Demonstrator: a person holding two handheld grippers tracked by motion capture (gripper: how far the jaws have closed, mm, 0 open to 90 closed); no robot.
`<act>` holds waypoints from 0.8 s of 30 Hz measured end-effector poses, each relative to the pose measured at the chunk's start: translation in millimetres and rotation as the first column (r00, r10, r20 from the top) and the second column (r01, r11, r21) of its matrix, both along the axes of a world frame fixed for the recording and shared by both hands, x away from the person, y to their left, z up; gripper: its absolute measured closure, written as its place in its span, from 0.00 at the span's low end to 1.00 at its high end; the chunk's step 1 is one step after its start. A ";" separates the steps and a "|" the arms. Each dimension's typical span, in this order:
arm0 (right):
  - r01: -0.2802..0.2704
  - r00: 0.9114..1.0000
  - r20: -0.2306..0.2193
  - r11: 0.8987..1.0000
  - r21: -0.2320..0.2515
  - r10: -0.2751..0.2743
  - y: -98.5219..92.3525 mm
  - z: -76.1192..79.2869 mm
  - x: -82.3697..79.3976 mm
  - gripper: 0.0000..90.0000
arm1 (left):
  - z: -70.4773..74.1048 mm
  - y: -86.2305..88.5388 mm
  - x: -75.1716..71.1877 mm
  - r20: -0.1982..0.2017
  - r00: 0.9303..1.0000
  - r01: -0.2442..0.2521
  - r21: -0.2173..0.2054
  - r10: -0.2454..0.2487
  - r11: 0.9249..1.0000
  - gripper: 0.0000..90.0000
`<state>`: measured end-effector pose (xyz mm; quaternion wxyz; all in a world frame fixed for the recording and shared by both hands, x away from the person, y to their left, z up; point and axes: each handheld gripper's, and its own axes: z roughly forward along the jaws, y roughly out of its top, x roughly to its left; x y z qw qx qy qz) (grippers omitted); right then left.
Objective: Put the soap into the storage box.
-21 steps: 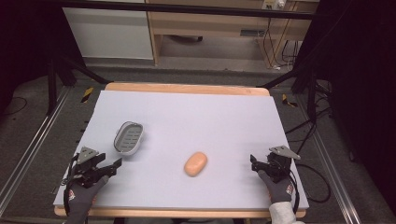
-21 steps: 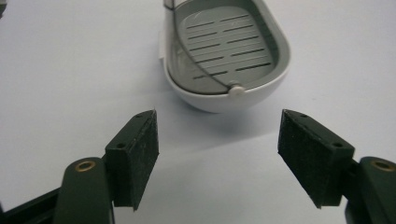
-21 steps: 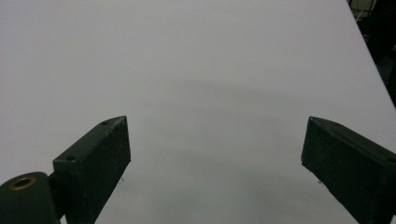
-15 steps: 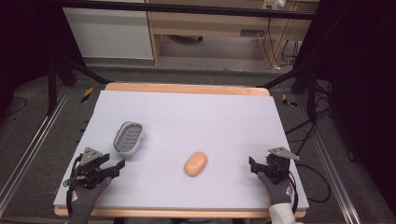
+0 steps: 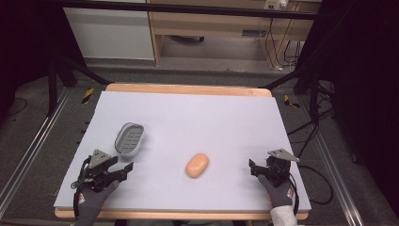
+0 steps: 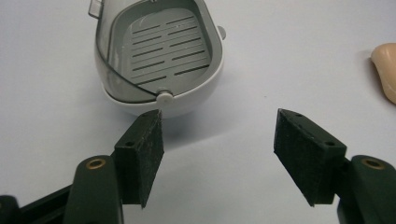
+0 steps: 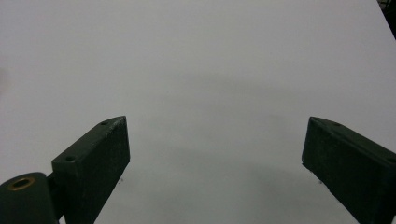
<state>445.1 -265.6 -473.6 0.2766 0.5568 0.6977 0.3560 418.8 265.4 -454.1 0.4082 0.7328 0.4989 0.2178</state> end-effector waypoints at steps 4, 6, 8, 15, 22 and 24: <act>0.007 1.000 -0.003 1.000 0.000 -0.007 0.1 0.1 0.4 0.09 | 1.1 -5.1 -1.0 0.000 1.000 0.017 0.001 -0.017 1.000 0.36; 0.007 1.000 0.002 1.000 0.005 -0.007 0.7 0.9 0.0 0.08 | 2.1 -8.0 -1.7 0.002 1.000 0.031 -0.004 -0.031 1.000 0.36; 0.003 1.000 0.004 1.000 -0.003 -0.003 1.7 1.5 -0.1 0.08 | 3.4 -12.0 -2.2 0.005 0.999 0.041 -0.008 -0.041 0.999 0.36; -0.013 1.000 0.001 1.000 -0.005 0.013 4.4 2.0 -0.2 0.08 | 6.3 -19.1 -1.9 0.008 0.999 0.052 -0.007 -0.052 0.999 0.35; -0.007 1.000 0.006 1.000 -0.006 0.007 5.0 2.7 -0.4 0.08 | 12.0 -30.0 -1.2 0.009 0.997 0.081 -0.022 -0.081 0.996 0.34; -0.006 1.000 0.002 1.000 -0.004 0.006 6.1 2.9 -0.2 0.08 | 16.2 -33.7 -0.8 0.017 0.996 0.089 -0.030 -0.089 0.996 0.34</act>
